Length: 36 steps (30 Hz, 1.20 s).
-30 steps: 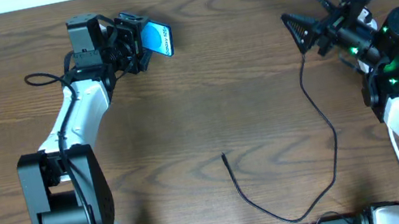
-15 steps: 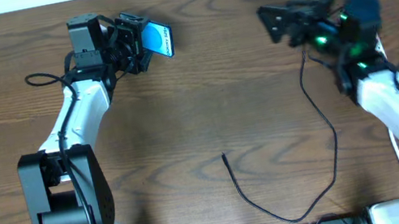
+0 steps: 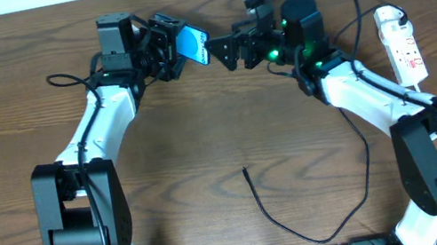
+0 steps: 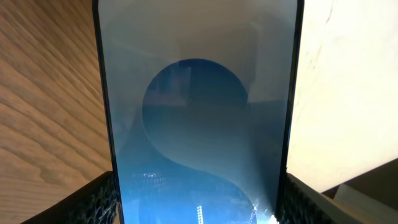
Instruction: Plug charger to phone and switch on socket
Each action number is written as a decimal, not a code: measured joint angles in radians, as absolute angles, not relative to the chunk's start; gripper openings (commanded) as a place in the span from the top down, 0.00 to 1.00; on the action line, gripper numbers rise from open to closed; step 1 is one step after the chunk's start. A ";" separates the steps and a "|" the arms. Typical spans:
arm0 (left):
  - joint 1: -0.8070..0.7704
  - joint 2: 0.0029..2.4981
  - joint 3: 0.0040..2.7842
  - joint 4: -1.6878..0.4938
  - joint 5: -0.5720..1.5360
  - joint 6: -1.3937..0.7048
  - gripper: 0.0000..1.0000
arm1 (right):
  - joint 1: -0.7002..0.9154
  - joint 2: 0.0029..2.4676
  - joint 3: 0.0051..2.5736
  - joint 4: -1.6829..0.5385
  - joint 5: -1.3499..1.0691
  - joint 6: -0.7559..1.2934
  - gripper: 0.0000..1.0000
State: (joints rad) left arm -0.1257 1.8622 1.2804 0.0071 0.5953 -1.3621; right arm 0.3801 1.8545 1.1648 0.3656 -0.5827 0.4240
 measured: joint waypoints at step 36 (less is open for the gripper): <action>-0.212 1.862 1.280 0.051 0.595 -1.419 0.93 | 0.430 1.857 1.165 0.294 -0.410 0.416 0.10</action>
